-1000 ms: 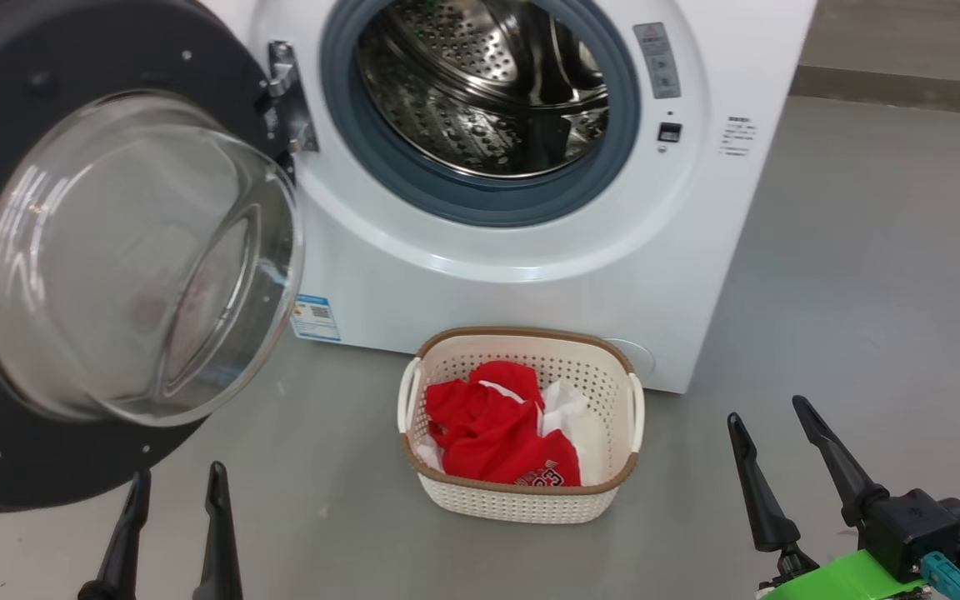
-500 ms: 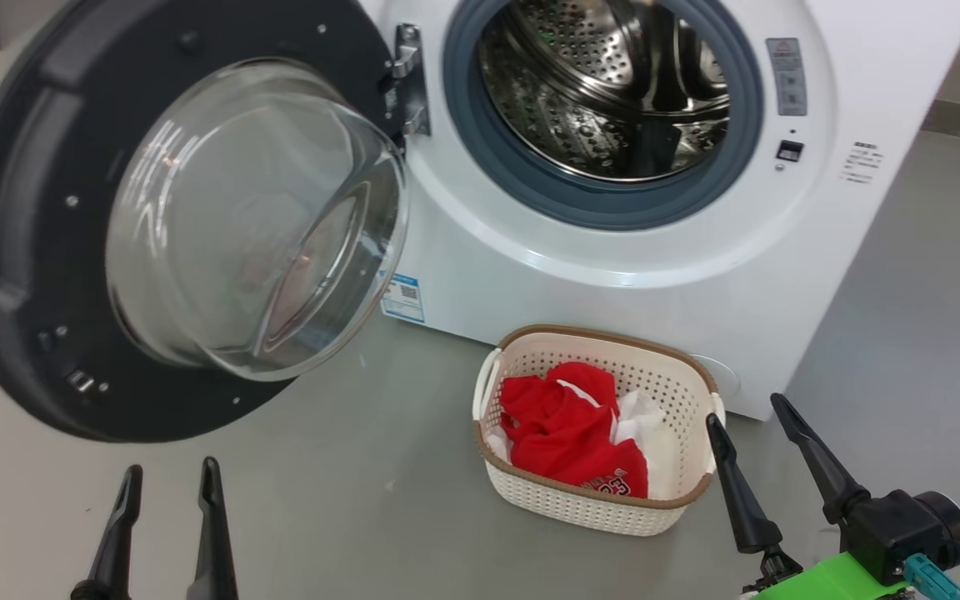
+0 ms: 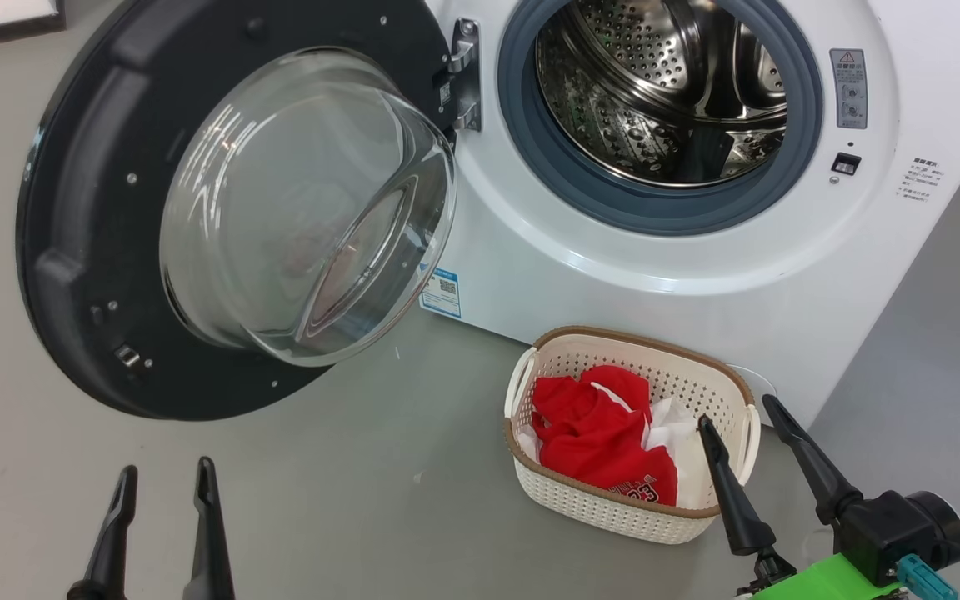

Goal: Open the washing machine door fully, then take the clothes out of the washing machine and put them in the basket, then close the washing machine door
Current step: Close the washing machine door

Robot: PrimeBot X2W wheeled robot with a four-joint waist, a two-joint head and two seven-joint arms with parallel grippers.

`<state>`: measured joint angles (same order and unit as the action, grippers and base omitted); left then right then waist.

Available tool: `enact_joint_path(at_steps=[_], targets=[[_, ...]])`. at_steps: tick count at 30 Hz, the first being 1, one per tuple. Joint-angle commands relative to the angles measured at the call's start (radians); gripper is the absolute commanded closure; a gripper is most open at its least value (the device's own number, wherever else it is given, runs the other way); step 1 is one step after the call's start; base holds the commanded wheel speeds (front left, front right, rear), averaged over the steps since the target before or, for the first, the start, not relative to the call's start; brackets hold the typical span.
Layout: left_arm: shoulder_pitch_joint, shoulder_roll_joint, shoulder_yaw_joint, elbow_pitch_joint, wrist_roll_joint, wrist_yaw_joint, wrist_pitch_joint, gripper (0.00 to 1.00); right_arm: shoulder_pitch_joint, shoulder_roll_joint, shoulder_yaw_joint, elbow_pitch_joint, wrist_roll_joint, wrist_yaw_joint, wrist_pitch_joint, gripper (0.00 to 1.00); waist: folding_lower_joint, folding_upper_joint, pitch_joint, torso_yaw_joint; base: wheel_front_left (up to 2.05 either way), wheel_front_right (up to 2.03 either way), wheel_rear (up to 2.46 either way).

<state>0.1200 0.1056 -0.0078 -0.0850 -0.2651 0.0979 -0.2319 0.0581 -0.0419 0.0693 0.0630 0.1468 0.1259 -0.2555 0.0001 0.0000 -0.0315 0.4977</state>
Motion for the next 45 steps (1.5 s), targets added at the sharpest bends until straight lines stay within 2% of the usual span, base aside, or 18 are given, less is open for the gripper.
enact_joint_path(at_steps=[1,4,5,7,12,18,26,38,45], targets=[[-0.020,0.014,0.034,-0.031,-0.002,0.009,-0.009,0.00,-0.045,-0.008,0.023,-0.024,-0.009,0.005,-0.006,0.00,-0.0001,0.0000,0.001,-0.002,0.00,0.00,0.00],[-0.020,0.015,0.034,-0.030,-0.002,0.011,-0.011,0.00,-0.045,-0.008,0.025,-0.021,-0.009,0.005,-0.006,0.00,-0.0001,0.0000,0.002,-0.009,0.00,0.00,0.00],[-0.021,0.016,0.033,-0.030,-0.001,0.011,-0.012,0.23,-0.045,-0.008,0.026,-0.020,-0.009,0.005,-0.006,0.00,-0.0001,0.0000,0.002,-0.011,0.00,0.00,0.00],[-0.022,0.020,0.031,-0.032,0.005,0.009,-0.014,1.00,-0.045,-0.008,0.026,-0.020,-0.009,0.005,-0.006,0.00,-0.0001,0.0000,0.003,-0.017,0.00,0.00,0.00],[-0.039,0.032,0.041,-0.050,0.021,0.012,-0.022,1.00,-0.043,-0.008,0.024,-0.019,-0.008,0.005,-0.006,0.00,-0.0001,0.0000,0.005,-0.025,0.00,0.00,0.00],[-0.102,0.052,0.097,-0.097,0.043,0.021,-0.029,1.00,-0.042,-0.008,0.022,-0.017,-0.011,0.005,-0.006,0.00,-0.0001,0.0000,0.009,-0.032,0.00,0.00,0.00],[-0.264,0.059,0.222,-0.110,-0.026,-0.028,-0.030,1.00,-0.043,-0.008,0.027,-0.014,-0.022,0.005,-0.006,0.00,-0.0001,0.0000,0.015,-0.051,0.00,0.00,0.00],[-0.536,0.099,0.400,0.083,-0.128,-0.117,-0.030,1.00,-0.056,-0.008,0.032,-0.002,-0.044,0.005,-0.006,0.00,-0.0001,0.0000,0.035,-0.093,0.00,0.00,0.00],[-0.715,0.138,0.462,0.340,-0.245,-0.148,-0.020,1.00,-0.071,-0.020,0.036,-0.007,-0.050,0.005,0.005,0.00,-0.0001,0.0000,0.056,-0.110,0.00,0.00,0.00]])
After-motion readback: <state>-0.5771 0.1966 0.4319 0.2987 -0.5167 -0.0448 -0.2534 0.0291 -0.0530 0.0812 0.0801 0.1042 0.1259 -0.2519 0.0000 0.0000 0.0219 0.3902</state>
